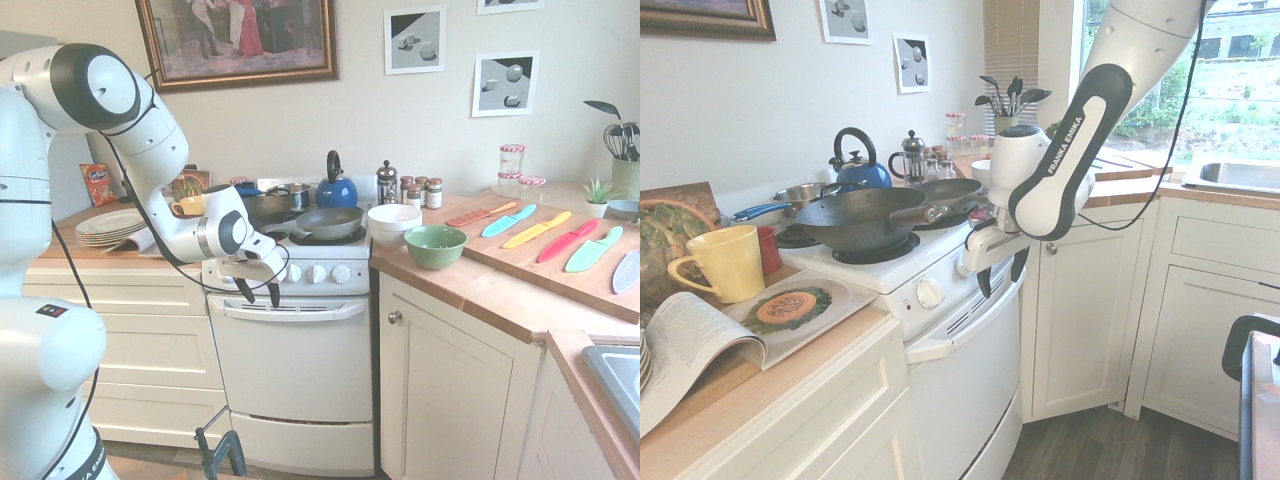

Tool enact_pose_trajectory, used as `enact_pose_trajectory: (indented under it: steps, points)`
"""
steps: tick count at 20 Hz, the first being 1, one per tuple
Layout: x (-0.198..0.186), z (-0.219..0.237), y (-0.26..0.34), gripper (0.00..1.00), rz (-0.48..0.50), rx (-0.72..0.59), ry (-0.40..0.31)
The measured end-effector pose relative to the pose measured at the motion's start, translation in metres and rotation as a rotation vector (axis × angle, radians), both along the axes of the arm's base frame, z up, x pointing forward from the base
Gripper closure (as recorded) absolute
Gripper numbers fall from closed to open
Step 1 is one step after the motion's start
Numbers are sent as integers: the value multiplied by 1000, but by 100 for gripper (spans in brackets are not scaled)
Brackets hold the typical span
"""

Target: Open the oven

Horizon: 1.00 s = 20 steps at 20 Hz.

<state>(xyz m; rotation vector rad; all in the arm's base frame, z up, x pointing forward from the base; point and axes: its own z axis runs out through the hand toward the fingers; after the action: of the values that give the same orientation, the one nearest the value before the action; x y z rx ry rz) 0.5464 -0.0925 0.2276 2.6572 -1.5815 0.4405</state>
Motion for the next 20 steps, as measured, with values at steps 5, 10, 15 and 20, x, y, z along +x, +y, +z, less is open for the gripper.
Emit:
enact_pose_trajectory:
  steps: [5, 10, 15, 20]
  points:
    - [29, -20, -5, 0, 66, 8, 10]
    - [35, -58, 3, 0, 73, 61, 30]
    - [11, -83, -2, 0, 101, 60, -24]
    - [-97, -139, -18, 0, 126, 63, 86]
